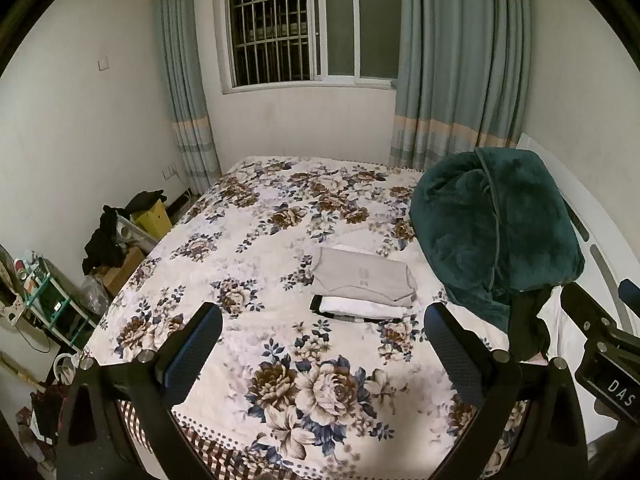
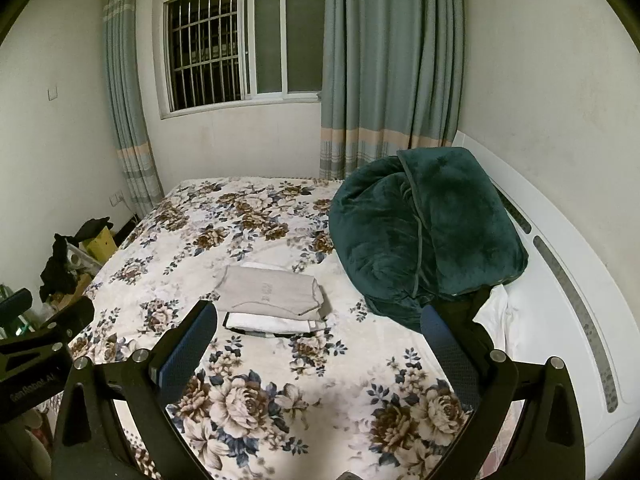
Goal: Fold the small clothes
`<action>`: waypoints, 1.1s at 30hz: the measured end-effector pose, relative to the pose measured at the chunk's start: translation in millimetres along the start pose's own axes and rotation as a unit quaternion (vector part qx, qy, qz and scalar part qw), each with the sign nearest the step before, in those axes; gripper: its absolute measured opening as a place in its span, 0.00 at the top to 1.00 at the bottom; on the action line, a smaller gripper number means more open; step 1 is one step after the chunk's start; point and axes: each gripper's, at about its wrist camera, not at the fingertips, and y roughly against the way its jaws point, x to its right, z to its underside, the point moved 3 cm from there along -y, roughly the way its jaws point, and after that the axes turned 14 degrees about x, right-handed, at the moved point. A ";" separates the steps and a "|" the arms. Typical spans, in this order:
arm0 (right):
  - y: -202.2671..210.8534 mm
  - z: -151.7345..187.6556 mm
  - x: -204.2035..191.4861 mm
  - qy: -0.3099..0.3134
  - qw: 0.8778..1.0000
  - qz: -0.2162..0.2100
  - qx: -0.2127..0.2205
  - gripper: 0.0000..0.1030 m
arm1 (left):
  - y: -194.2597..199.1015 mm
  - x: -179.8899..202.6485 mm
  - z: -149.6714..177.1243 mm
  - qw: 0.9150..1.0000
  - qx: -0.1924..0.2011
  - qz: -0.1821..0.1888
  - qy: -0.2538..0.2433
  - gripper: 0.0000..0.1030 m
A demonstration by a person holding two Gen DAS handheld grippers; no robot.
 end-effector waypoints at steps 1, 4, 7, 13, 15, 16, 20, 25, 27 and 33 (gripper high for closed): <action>-0.3 0.1 -0.2 0.000 1.000 -0.001 0.000 0.00 | -0.5 -0.1 -1.8 1.000 0.001 0.001 0.000 0.00; 0.3 -4.9 -4.1 0.001 1.000 -0.001 0.001 0.00 | -0.3 0.2 -2.3 1.000 0.002 0.000 -0.001 0.00; 0.4 -1.5 -3.7 0.001 1.000 -0.001 0.001 0.00 | -0.7 1.5 -4.6 1.000 0.003 0.000 -0.001 0.00; 1.4 -1.0 -4.4 0.000 1.000 -0.001 0.002 0.00 | -1.0 2.0 -5.0 1.000 0.004 0.000 0.000 0.00; 1.7 -1.6 -5.3 0.000 1.000 -0.001 0.002 0.00 | -0.9 1.8 -4.6 1.000 0.004 0.000 -0.001 0.00; 1.1 0.7 -4.4 0.001 1.000 -0.001 0.002 0.00 | -0.9 1.7 -4.7 1.000 0.004 0.001 -0.001 0.00; 3.1 -1.0 -6.3 0.000 1.000 -0.001 0.003 0.00 | -1.5 2.5 -5.6 1.000 0.005 0.000 0.000 0.00; 3.4 1.2 -6.1 0.000 1.000 -0.001 0.003 0.00 | -0.5 1.8 -4.4 1.000 0.006 -0.001 0.000 0.00; 3.3 3.6 -5.5 -0.001 1.000 0.000 0.003 0.00 | -1.3 2.2 -5.6 1.000 0.006 -0.001 0.000 0.00; 4.7 3.5 -6.7 -0.001 1.000 0.001 0.004 0.00 | -1.7 2.4 -6.4 1.000 0.006 -0.002 0.000 0.00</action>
